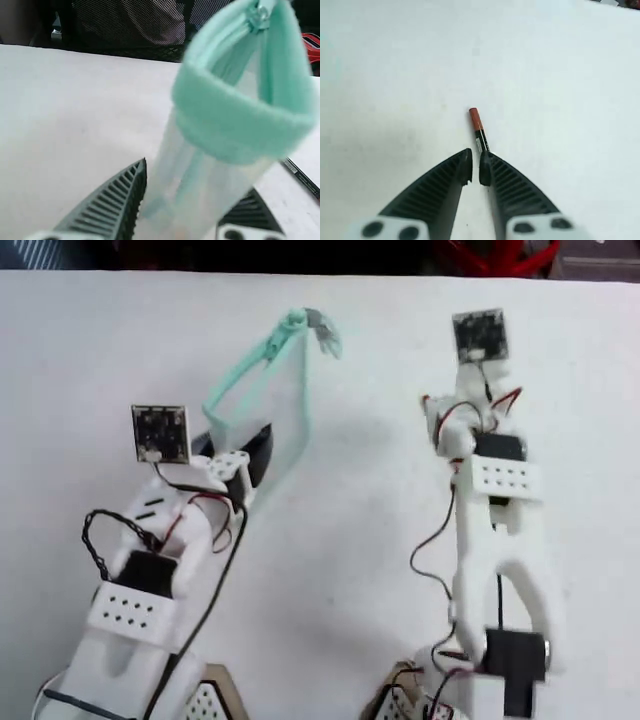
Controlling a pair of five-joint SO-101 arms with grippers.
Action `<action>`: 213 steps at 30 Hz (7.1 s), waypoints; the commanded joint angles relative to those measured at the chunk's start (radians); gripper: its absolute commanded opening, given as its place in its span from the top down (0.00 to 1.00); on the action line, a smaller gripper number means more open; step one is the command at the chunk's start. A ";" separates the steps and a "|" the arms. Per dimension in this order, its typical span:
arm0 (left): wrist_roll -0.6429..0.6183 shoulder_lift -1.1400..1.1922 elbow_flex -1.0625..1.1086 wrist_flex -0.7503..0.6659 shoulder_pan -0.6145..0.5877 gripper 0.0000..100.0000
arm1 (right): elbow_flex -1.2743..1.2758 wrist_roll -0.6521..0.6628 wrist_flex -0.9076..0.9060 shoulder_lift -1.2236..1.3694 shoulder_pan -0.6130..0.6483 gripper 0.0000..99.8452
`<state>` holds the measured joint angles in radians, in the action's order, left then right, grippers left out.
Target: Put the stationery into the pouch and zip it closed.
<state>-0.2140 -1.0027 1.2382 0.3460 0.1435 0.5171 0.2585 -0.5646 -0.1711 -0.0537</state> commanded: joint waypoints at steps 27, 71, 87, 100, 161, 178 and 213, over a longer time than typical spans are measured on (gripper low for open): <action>0.060 -0.018 0.064 -0.172 -0.001 0.79 | 0.041 -0.002 0.145 0.171 -0.027 0.97; 0.060 -0.018 0.066 -0.172 0.008 0.79 | -1.574 0.037 -0.674 1.277 0.021 0.98; 0.060 -0.018 0.066 -0.172 0.008 0.79 | -1.844 0.037 -0.862 1.386 0.021 0.98; 0.060 -0.018 0.069 -0.172 0.010 0.79 | -2.028 -0.141 -1.055 1.371 0.024 0.98; 0.176 -0.016 0.074 -0.170 0.068 0.79 | -0.638 -0.141 -0.756 0.286 0.094 0.98; 0.175 -0.016 0.074 -0.166 0.065 0.79 | 0.471 -0.144 0.361 -0.446 0.171 0.98; 0.176 -0.016 0.074 -0.166 0.068 0.79 | 1.171 -0.138 1.069 -1.021 0.222 0.98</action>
<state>-0.0483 -1.0058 1.3134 0.1987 0.1972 1.6817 0.1235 0.4987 -1.1761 0.1765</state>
